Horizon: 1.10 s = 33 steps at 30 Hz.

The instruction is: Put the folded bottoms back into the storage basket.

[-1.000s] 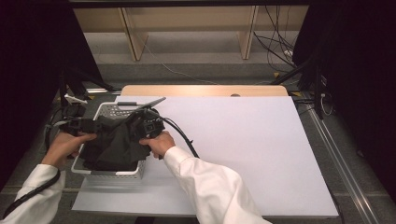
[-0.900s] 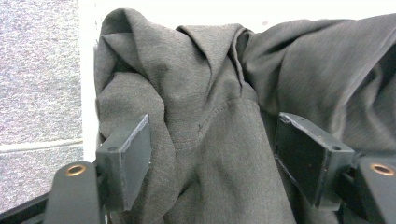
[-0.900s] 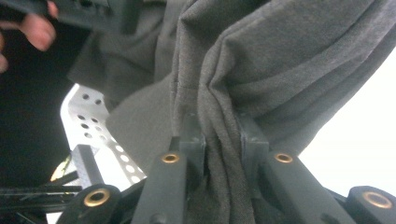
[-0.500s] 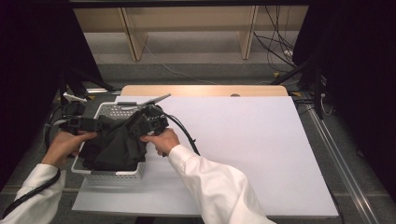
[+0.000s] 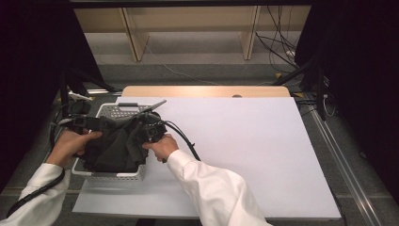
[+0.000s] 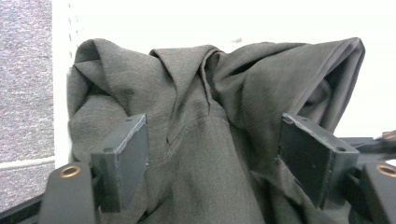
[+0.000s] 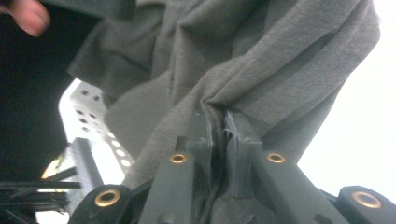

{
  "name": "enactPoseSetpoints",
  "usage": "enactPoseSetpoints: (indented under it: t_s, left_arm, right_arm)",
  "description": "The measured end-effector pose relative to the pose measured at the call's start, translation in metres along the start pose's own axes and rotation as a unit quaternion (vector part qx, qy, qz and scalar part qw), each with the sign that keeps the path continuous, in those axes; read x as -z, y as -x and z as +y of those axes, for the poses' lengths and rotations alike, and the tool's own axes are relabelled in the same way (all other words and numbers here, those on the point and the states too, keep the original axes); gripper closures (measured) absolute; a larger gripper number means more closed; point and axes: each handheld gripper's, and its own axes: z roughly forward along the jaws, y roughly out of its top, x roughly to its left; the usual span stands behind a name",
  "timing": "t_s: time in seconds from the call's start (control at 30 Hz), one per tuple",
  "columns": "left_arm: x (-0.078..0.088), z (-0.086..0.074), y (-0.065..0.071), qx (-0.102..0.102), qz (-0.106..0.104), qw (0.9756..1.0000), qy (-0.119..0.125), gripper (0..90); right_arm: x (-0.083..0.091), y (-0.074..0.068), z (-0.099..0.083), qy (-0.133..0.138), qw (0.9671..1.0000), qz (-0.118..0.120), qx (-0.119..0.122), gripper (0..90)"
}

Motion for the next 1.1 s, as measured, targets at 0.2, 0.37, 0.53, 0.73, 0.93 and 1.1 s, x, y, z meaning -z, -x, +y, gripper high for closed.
enactPoseSetpoints:
  t_s: [0.2,0.37,0.53,0.73,0.93,1.1]
  left_arm:
    - [-0.002,-0.001,0.000,0.001,-0.004,1.0000,0.001,24.4]
    - [-0.001,-0.003,0.004,0.003,-0.021,0.9998,0.004,23.5]
    - [-0.007,-0.007,0.018,-0.006,-0.052,0.9987,-0.002,20.0]
    - [-0.025,-0.013,0.039,-0.018,-0.049,0.9983,-0.026,15.0]
    - [-0.045,-0.015,0.052,-0.032,-0.049,0.9975,-0.040,17.2]
    - [-0.062,-0.016,0.059,-0.067,-0.017,0.9968,-0.040,49.0]
  right_arm:
    - [0.008,0.004,0.003,0.008,0.9996,0.025,-0.006,69.1]
    - [0.035,0.010,0.008,0.037,0.9977,0.056,-0.011,52.9]
    - [0.061,0.024,0.009,0.055,0.9959,0.069,-0.019,47.1]
    - [0.088,0.043,0.003,0.072,0.9953,0.058,-0.027,43.7]
    - [0.114,0.061,-0.007,0.085,0.9950,0.044,-0.028,42.2]
    - [0.136,0.073,-0.021,0.095,0.9944,0.035,-0.028,40.8]
